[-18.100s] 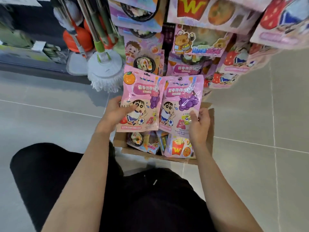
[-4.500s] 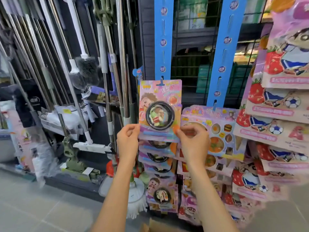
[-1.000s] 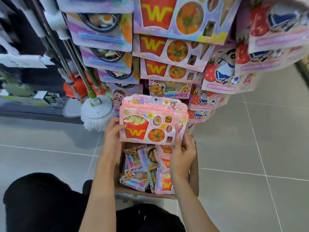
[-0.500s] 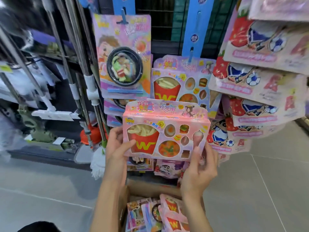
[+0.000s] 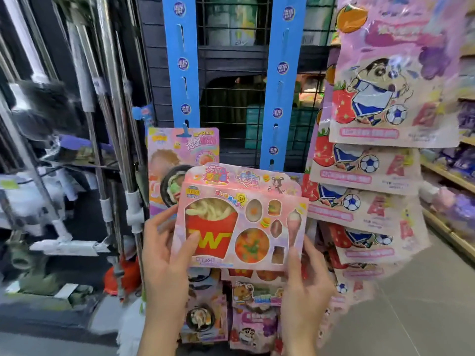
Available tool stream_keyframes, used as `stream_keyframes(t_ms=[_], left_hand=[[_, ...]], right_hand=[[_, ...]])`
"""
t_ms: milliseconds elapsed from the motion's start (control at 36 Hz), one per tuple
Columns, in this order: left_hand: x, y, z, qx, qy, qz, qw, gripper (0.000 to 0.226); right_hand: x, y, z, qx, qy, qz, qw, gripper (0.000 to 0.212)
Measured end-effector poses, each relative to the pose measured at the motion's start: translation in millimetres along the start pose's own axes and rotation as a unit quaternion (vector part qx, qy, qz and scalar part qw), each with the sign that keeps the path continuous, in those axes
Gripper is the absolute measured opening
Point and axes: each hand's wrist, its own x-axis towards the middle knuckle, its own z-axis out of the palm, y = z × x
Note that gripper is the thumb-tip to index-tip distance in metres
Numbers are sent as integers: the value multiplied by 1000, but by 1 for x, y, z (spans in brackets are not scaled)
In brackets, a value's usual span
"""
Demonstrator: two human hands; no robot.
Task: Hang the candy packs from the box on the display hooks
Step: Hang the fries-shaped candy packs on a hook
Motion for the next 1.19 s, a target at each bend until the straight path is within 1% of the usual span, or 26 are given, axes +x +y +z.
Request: stream_keyframes(t_ms=[83,167,333,472,528,611,722,778,889,1028,1111,1194], left_hand=[[3,6,4,23,-1,31,999,41],[4,12,9,38,-4,40,998,47],[9,25,18,52,8,57,997,48],[25,36,33,48,5,84,995,51],[32,38,40,43,-4,88,995,51],[43,38,50,31,-18,89,995,48],[56,38,60,42,-28,90,995,46],[63,36,61,60,-34,79,994,42],[71,33,59,112,-60,69,989,41],[76,30,57,213,-92,96,968,41],[79,30,63,248,-109,117,955,35],[79,28,70,302,-116,141,936,31]], right_hand=[[6,4,2,9,-29,29,999,31],[12,7,4,5,-55,59,997,31],[22,-8,15,7,-74,87,993,23],[34,-25,26,43,-23,98,994,23],[36,-28,30,81,8,119,990,23],[35,-33,35,169,51,168,970,21],[38,-42,40,251,83,201,943,20],[42,-41,42,271,93,207,935,21],[47,-38,46,276,122,194,933,22],[53,-39,50,306,156,173,923,24],[59,-38,47,317,170,161,919,24],[71,-34,40,318,180,149,919,24]])
